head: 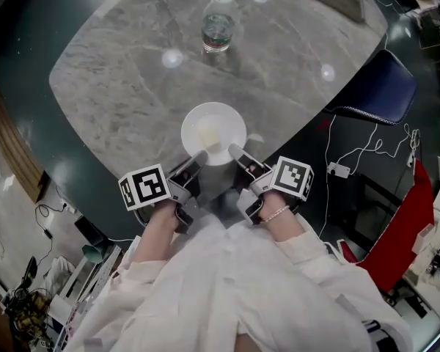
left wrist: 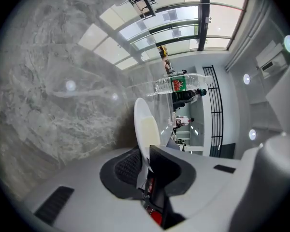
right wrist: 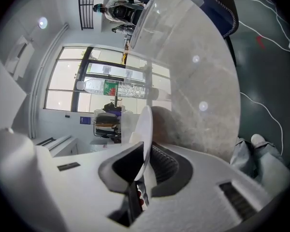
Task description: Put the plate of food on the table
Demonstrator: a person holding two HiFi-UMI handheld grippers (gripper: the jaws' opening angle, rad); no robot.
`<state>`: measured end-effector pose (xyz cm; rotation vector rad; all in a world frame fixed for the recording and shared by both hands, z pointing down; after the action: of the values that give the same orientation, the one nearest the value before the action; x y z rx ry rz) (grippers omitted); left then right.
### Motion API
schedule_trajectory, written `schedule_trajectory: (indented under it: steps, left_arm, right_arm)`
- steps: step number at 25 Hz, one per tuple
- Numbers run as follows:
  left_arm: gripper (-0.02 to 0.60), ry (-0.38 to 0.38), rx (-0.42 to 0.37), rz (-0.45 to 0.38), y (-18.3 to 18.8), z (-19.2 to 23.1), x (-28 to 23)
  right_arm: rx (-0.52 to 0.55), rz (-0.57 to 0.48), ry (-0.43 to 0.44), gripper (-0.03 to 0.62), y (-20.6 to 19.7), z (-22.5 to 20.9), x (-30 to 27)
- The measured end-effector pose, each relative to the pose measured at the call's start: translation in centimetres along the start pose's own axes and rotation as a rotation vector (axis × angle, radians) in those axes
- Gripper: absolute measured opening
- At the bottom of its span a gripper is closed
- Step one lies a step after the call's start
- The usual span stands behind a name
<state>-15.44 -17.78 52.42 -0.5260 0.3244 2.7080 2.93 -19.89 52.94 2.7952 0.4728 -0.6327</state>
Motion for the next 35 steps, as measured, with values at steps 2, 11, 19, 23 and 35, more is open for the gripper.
schedule_trajectory:
  steps: [2,11,19,23,35]
  left_arm:
    - [0.038,0.006,-0.001,0.005,0.5,0.3,-0.2]
    - [0.038,0.039,0.01,0.009,2.6,0.9,-0.9]
    - [0.043,0.073,0.022,0.008,4.7,0.8,-1.9]
    - [0.049,0.11,0.016,0.019,5.1,0.6,-2.0]
    - [0.071,0.192,-0.015,0.035,5.5,0.0,-1.9]
  right_arm:
    - [0.01,0.002,-0.011,0.015,0.4,0.0,-0.4]
    - [0.101,0.006,-0.111,0.015,2.0,0.7,-1.8]
    - [0.16,-0.017,-0.185,0.037,4.0,1.2,-2.9]
    - [0.193,-0.006,-0.215,0.069,4.0,1.7,-2.9]
    - [0.2,0.054,-0.295,0.08,4.1,2.3,-3.0]
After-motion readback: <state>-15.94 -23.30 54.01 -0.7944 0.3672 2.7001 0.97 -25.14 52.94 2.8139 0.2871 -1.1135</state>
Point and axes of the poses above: the fingertips, and each gripper's own axes: x backward along the fingers, z to its left, y out of its top, the point moved 8 cm from there along x, backward along the fingers, and after that the axes turned 14 degrees about z, right-handed, at the moved point
